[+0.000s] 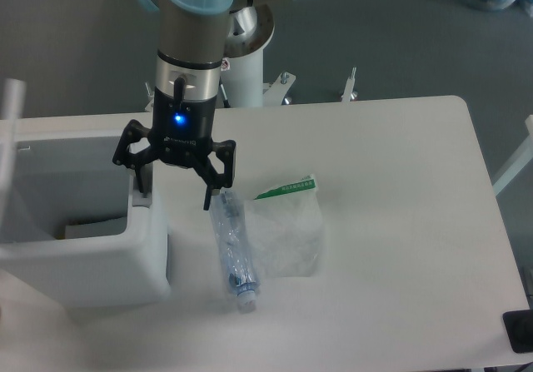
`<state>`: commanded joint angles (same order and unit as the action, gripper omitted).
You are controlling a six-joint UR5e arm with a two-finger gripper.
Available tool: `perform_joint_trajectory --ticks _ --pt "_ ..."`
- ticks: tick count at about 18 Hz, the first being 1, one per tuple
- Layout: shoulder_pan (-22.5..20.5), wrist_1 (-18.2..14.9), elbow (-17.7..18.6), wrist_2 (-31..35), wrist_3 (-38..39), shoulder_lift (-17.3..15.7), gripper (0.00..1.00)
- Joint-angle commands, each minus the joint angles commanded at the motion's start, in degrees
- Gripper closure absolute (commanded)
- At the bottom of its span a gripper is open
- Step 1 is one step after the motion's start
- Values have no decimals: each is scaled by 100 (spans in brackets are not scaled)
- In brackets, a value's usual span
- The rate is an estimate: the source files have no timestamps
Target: Open the trash can
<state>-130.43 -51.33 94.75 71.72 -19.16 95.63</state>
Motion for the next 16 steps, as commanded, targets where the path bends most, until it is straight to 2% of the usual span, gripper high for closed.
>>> perform_joint_trajectory --ticks 3,6,10,12,16 --pt "0 80 -96 -26 35 0 0" --pt "-35 71 -351 -18 9 61 0" --pt "-666 79 -422 44 -105 44 0" --pt "-948 71 -414 79 -429 61 0" --pt "-1116 1 -352 921 -1281 123 0"
